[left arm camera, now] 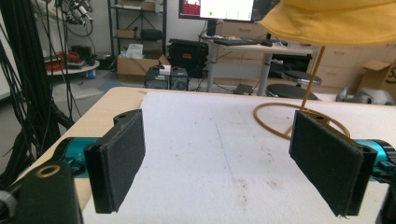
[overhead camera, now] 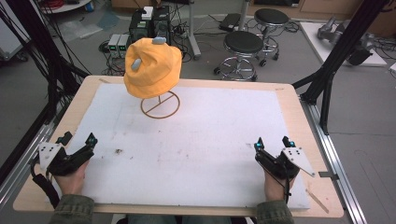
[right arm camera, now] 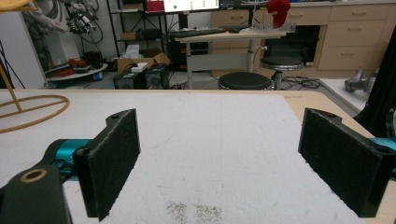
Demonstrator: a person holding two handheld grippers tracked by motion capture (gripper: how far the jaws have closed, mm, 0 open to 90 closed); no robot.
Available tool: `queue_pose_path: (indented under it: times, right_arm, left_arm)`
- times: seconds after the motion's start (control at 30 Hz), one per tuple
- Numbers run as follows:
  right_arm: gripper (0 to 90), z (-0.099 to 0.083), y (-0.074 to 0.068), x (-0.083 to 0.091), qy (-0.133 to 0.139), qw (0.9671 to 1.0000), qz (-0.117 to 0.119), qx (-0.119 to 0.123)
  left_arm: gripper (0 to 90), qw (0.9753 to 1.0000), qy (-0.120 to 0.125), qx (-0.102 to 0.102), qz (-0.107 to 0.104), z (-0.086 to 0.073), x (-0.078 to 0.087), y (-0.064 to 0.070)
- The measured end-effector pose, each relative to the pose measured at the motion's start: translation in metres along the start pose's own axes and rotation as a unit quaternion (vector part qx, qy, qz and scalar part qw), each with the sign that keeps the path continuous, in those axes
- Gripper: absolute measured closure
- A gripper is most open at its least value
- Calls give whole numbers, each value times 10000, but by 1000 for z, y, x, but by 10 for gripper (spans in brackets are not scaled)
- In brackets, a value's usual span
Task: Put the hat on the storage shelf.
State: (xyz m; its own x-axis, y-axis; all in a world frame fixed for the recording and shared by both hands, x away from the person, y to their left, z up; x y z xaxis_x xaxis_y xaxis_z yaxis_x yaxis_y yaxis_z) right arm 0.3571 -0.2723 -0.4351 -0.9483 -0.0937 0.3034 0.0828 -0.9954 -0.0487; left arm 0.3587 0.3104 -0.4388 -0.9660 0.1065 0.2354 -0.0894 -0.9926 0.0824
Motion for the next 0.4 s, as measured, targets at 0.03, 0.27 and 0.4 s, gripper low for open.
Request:
queue_pose_path:
  times: [0.03,0.27,0.4]
  right_arm:
    - [117,0,0,0,-8,10000,-3,-18]
    - [118,-2,0,-2,-74,10000,-12,42]
    - [118,-3,-1,-3,-117,9999,2,27]
  left_arm:
    - [188,10000,1,-14,0,0,0,1]
    - [188,9999,-79,-53,-53,-3,-3,5]
    - [188,9999,-91,-15,-58,-3,-3,4]
Point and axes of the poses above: each handheld gripper's, and its own axes: x roughly backward along the jaws, z roughly out of its top, y roughly to its right, the point moved 10 cm from there along -x, roughly forward along the jaws, and after that the axes turned 10 degrees about -y, right-handed, at the moved point
